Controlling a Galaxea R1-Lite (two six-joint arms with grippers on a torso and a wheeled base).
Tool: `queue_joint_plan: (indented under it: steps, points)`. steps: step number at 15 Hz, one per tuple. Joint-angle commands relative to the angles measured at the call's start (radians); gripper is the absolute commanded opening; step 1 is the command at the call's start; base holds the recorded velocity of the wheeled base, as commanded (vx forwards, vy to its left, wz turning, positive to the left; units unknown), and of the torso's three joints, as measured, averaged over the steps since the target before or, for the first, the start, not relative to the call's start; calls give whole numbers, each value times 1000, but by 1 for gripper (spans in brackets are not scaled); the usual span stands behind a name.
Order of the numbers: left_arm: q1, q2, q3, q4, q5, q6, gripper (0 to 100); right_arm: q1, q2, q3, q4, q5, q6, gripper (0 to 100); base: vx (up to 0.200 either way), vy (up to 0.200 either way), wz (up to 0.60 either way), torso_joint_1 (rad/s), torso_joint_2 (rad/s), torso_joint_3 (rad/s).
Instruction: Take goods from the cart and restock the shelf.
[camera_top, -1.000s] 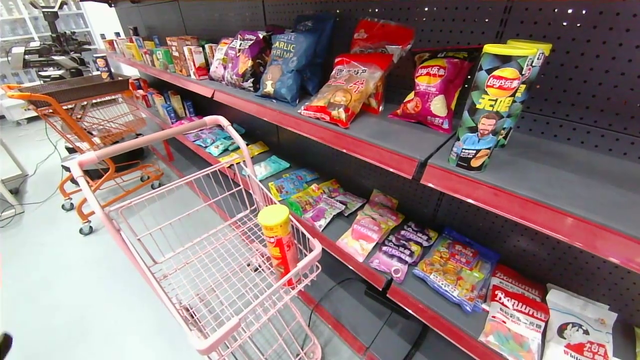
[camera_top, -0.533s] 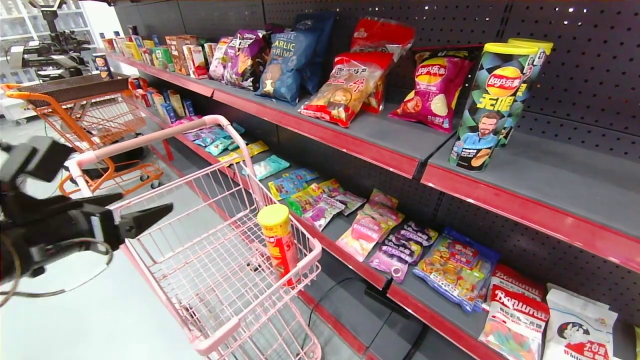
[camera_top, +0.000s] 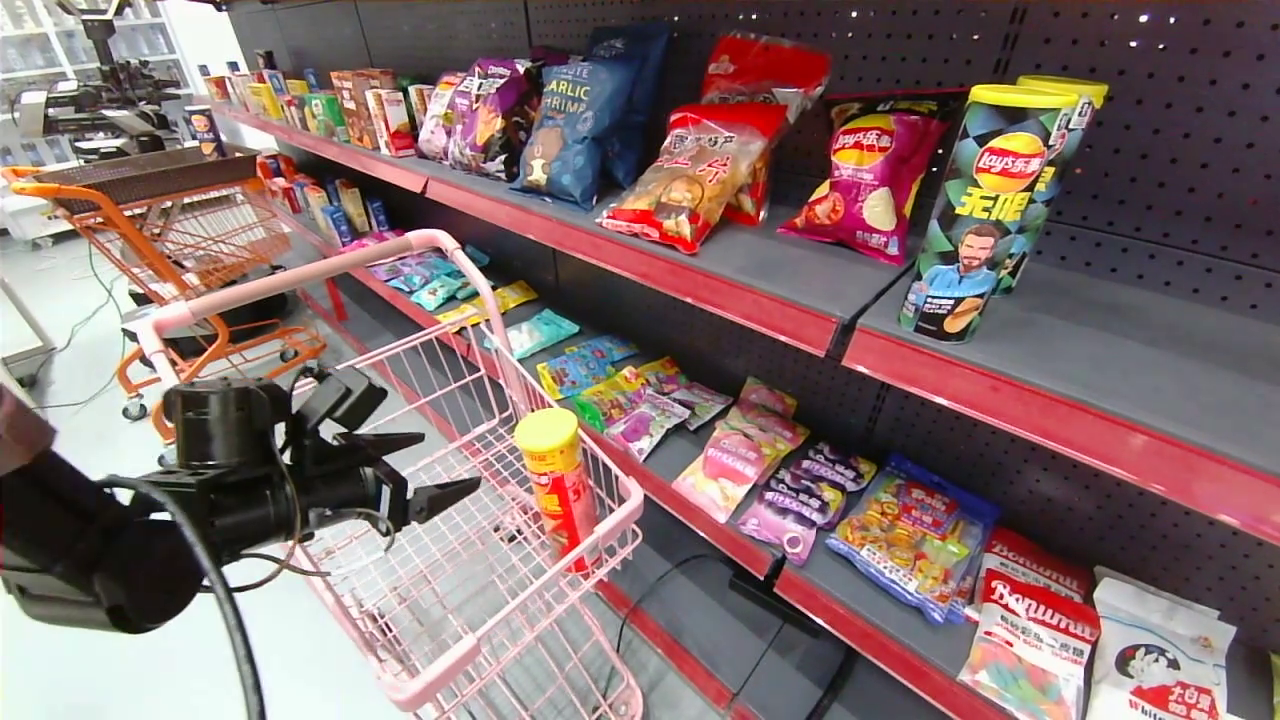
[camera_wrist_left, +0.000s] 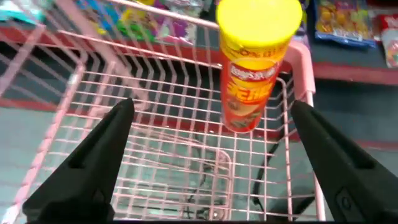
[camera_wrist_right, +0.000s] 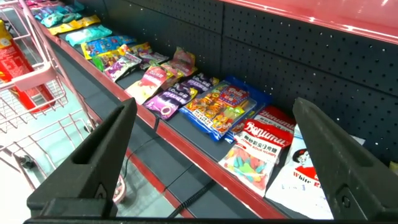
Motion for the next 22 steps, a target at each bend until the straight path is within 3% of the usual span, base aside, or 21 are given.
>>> queue_joint_plan:
  steps: [1, 7, 18, 22]
  points:
    - [-48, 136, -38, -24, -6, 2, 100, 0, 1, -1, 0, 0, -2, 100, 0, 0, 0, 0, 0, 0]
    - [-138, 256, -153, -53, 6, -3, 100, 0, 1, -1, 0, 0, -2, 100, 0, 0, 0, 0, 0, 0]
    - [-197, 362, -337, -67, 48, -3, 100, 0, 1, -1, 0, 0, -2, 100, 0, 0, 0, 0, 0, 0]
    - [-200, 385, -359, -67, 62, -3, 100, 0, 1, -1, 0, 0, -2, 100, 0, 0, 0, 0, 0, 0]
